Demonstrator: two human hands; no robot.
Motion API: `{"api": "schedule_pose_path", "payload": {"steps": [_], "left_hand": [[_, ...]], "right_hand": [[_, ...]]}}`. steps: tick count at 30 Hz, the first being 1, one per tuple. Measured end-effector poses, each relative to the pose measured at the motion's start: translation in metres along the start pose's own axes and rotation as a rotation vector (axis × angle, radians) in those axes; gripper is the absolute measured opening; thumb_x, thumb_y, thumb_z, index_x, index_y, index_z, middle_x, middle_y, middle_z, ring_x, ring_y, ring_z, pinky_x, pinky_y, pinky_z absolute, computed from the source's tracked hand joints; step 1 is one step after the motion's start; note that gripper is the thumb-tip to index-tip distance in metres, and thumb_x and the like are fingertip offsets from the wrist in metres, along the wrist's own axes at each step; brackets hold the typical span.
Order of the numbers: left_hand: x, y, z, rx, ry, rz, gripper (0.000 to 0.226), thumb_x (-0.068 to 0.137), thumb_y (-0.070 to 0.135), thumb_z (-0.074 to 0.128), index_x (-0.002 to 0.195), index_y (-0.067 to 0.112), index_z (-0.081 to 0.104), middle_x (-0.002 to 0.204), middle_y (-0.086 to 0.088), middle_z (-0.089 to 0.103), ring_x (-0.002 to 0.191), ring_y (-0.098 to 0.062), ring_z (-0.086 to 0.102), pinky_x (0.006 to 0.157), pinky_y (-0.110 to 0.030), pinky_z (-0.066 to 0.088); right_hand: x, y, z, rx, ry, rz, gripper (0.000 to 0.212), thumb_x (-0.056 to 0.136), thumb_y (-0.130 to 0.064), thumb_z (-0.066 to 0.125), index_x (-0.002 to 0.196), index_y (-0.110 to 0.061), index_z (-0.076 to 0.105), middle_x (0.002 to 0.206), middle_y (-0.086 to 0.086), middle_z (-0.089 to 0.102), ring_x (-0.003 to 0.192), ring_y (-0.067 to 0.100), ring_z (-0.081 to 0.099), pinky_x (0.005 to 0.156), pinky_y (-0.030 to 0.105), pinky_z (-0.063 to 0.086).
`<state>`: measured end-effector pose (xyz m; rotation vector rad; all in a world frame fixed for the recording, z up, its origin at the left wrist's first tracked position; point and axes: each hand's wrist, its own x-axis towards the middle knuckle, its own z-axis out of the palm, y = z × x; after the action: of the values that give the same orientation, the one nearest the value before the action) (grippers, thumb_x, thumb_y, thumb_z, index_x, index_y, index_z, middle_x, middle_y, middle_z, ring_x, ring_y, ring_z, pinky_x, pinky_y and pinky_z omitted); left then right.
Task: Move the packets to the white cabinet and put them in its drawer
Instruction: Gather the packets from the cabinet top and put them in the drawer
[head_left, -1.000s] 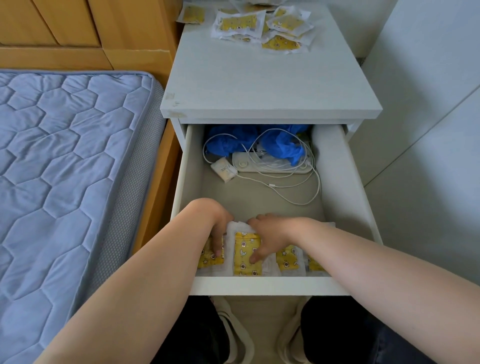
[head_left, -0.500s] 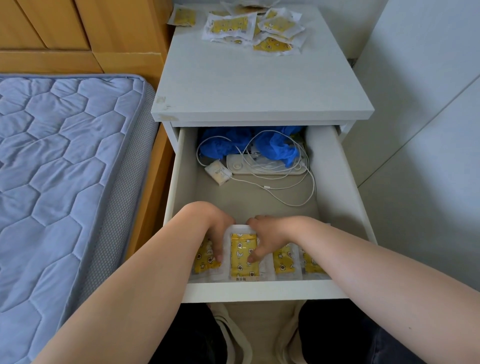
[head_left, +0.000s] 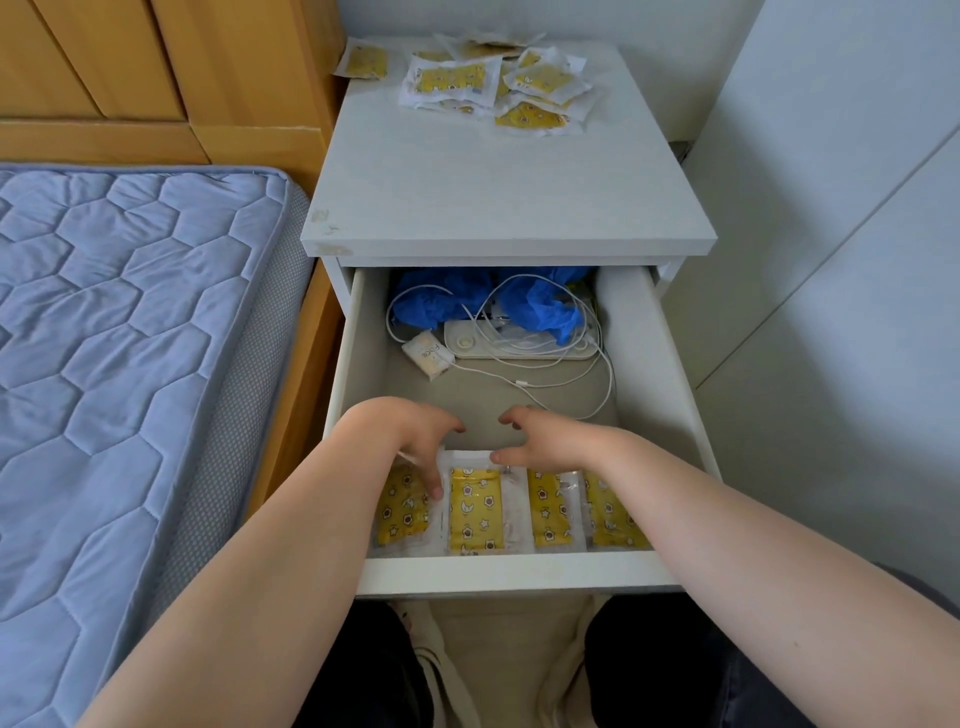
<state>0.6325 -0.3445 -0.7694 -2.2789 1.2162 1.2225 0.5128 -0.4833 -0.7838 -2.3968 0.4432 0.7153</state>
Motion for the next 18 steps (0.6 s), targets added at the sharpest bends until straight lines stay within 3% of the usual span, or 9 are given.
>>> {"api": "schedule_pose_path", "payload": {"steps": [7, 9, 11, 13, 15, 18], "left_hand": [[-0.025, 0.016, -0.021, 0.025, 0.407, 0.052, 0.075, 0.080, 0.019, 0.075, 0.145, 0.023, 0.037, 0.145, -0.003, 0.043, 0.132, -0.022, 0.041, 0.108, -0.036, 0.036], [-0.035, 0.023, -0.033, 0.033, 0.509, 0.066, 0.064, 0.084, 0.022, 0.070, 0.142, 0.022, 0.042, 0.143, -0.002, 0.046, 0.130, -0.021, 0.044, 0.107, -0.036, 0.037], [-0.045, 0.030, -0.047, -0.008, 0.605, 0.078, 0.047, 0.087, 0.024, 0.063, 0.133, 0.024, 0.052, 0.132, -0.002, 0.054, 0.117, -0.022, 0.052, 0.097, -0.037, 0.044], [-0.054, 0.037, -0.062, -0.050, 0.690, 0.087, 0.028, 0.089, 0.025, 0.057, 0.118, 0.026, 0.060, 0.112, 0.001, 0.060, 0.097, -0.019, 0.056, 0.086, -0.037, 0.048], [-0.062, 0.042, -0.078, -0.091, 0.761, 0.096, 0.026, 0.090, 0.024, 0.055, 0.114, 0.025, 0.062, 0.107, 0.005, 0.061, 0.092, -0.019, 0.056, 0.085, -0.038, 0.050], [-0.071, 0.047, -0.101, -0.148, 0.848, 0.087, 0.030, 0.090, 0.021, 0.052, 0.119, 0.023, 0.061, 0.115, 0.002, 0.063, 0.098, -0.020, 0.057, 0.087, -0.037, 0.050]], "right_hand": [[-0.023, -0.010, -0.028, 0.130, 0.242, -0.030, 0.068, 0.089, -0.033, 0.062, 0.146, -0.012, 0.031, 0.148, 0.006, 0.039, 0.130, 0.023, 0.045, 0.104, 0.034, 0.039], [-0.031, -0.012, -0.039, 0.139, 0.296, -0.048, 0.063, 0.089, -0.030, 0.063, 0.144, -0.013, 0.035, 0.143, 0.006, 0.045, 0.123, 0.021, 0.051, 0.100, 0.033, 0.043], [-0.039, -0.013, -0.052, 0.115, 0.343, -0.075, 0.060, 0.089, -0.030, 0.061, 0.142, -0.014, 0.037, 0.140, 0.005, 0.047, 0.118, 0.019, 0.053, 0.098, 0.032, 0.044], [-0.047, -0.017, -0.068, 0.087, 0.395, -0.121, 0.059, 0.091, -0.028, 0.059, 0.143, -0.013, 0.036, 0.144, 0.006, 0.044, 0.125, 0.021, 0.048, 0.102, 0.033, 0.040], [-0.054, -0.021, -0.087, 0.082, 0.443, -0.153, 0.053, 0.092, -0.022, 0.057, 0.140, -0.009, 0.040, 0.141, 0.009, 0.046, 0.127, 0.023, 0.046, 0.105, 0.035, 0.039], [-0.058, -0.024, -0.115, 0.123, 0.529, -0.195, 0.028, 0.088, -0.013, 0.052, 0.116, -0.010, 0.057, 0.109, 0.006, 0.059, 0.094, 0.021, 0.057, 0.080, 0.034, 0.046]]}}
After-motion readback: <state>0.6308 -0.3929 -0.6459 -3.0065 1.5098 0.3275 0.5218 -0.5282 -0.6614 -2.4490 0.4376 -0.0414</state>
